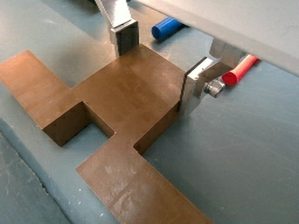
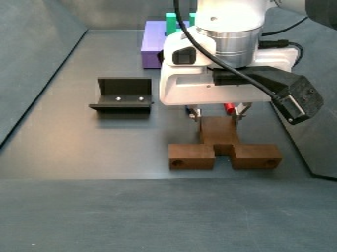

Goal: Pick up the brown object. Move up. Place the brown object on the fixture. Regrasp the brown object. Move to above the board. Insert the brown object.
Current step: Pick up the brown object, then move up.

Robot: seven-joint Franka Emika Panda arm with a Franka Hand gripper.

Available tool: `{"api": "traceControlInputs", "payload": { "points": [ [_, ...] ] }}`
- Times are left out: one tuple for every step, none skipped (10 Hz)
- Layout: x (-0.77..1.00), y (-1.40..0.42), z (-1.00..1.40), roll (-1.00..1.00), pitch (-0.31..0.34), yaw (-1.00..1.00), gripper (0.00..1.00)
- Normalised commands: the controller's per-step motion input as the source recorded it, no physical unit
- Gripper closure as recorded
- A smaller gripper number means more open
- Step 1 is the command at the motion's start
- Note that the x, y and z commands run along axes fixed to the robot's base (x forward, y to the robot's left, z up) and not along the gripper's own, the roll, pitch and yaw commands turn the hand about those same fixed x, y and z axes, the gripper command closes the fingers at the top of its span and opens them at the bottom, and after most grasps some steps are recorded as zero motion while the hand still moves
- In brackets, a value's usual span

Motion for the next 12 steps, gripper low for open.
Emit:
{"api": "traceControlInputs", "payload": {
  "points": [
    [0.0,0.0,0.0,0.0,0.0,0.0,1.0],
    [0.0,0.0,0.0,0.0,0.0,0.0,1.0],
    [0.0,0.0,0.0,0.0,0.0,0.0,1.0],
    [0.0,0.0,0.0,0.0,0.0,0.0,1.0],
    [0.0,0.0,0.0,0.0,0.0,0.0,1.0],
    [0.0,0.0,0.0,0.0,0.0,0.0,1.0],
    [0.0,0.0,0.0,0.0,0.0,0.0,1.0],
    [0.0,0.0,0.0,0.0,0.0,0.0,1.0],
    [0.0,0.0,0.83,0.0,0.0,0.0,1.0],
    [0.02,-0.09,0.79,-0.01,0.014,-0.02,1.0],
    [-0.01,-0.05,0.49,0.02,0.048,-0.01,1.0],
    [0.02,-0.02,0.22,0.05,0.042,0.0,1.0]
  ]
}}
